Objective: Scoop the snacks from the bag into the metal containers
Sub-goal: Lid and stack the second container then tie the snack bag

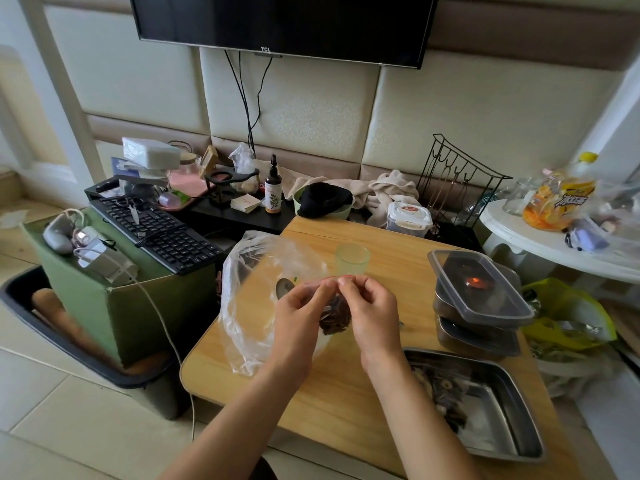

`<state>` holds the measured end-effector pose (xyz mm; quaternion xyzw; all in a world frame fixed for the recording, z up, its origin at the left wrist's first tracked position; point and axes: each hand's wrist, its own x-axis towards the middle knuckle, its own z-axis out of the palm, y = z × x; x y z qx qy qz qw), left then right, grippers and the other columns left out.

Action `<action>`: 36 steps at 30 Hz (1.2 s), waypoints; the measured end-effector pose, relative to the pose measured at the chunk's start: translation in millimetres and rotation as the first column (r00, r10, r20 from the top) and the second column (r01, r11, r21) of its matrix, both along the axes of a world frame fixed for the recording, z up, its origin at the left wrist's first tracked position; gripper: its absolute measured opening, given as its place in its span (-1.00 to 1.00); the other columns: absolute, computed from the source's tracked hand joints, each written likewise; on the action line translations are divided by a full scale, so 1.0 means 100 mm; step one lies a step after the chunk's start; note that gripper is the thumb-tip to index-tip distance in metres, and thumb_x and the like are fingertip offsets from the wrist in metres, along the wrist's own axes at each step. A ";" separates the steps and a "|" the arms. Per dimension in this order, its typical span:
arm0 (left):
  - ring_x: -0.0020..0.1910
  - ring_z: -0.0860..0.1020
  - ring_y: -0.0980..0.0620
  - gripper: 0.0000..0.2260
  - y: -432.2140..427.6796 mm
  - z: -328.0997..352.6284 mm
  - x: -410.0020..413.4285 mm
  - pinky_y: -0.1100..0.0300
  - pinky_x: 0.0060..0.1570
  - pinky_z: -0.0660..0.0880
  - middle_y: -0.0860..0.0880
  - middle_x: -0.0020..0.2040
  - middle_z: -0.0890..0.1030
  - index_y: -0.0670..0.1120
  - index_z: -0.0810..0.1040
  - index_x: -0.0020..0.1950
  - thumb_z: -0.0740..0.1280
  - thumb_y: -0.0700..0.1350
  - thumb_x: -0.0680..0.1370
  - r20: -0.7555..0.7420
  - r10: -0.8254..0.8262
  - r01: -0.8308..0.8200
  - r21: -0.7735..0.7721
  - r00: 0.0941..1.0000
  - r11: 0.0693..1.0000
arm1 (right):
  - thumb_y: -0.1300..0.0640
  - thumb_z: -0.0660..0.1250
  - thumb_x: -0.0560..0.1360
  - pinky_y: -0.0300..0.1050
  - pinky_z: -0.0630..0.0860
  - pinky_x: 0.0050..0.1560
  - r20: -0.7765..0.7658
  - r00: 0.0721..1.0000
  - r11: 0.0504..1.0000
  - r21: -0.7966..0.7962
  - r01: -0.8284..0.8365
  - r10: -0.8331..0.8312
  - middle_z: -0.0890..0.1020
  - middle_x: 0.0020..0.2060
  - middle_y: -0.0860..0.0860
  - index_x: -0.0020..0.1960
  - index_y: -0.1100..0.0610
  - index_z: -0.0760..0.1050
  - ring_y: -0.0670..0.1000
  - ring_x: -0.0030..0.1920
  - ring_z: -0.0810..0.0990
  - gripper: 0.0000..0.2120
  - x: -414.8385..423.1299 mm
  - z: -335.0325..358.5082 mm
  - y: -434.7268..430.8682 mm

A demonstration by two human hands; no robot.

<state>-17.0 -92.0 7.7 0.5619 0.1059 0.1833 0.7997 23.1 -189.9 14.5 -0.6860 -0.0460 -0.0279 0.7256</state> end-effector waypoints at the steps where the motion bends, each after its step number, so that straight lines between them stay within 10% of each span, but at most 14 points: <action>1: 0.07 0.69 -0.11 -0.85 0.01 -0.01 0.00 0.04 0.08 0.62 -0.13 0.03 0.73 -0.13 0.76 0.04 0.44 -0.09 0.60 0.004 -0.003 0.003 0.001 1.000 1.000 | 0.16 0.44 0.60 -0.22 0.59 -0.16 -0.002 1.000 1.000 0.003 -0.003 0.003 0.71 -0.23 -0.02 -0.07 0.14 0.66 -0.14 -0.21 0.64 -0.91 0.00 0.00 -0.01; 36: -0.16 0.61 0.05 -0.80 0.11 -0.01 -0.03 0.18 -0.12 0.56 -0.12 -0.10 0.64 -0.27 0.59 0.09 0.37 -0.12 0.64 -0.017 0.042 -0.042 -0.022 0.999 0.999 | 0.12 0.46 0.57 -0.25 0.57 -0.03 -0.060 0.986 0.988 -0.006 -0.155 0.155 0.74 -0.11 0.02 -0.03 0.12 0.66 -0.09 -0.06 0.67 -0.93 -0.02 0.05 -0.02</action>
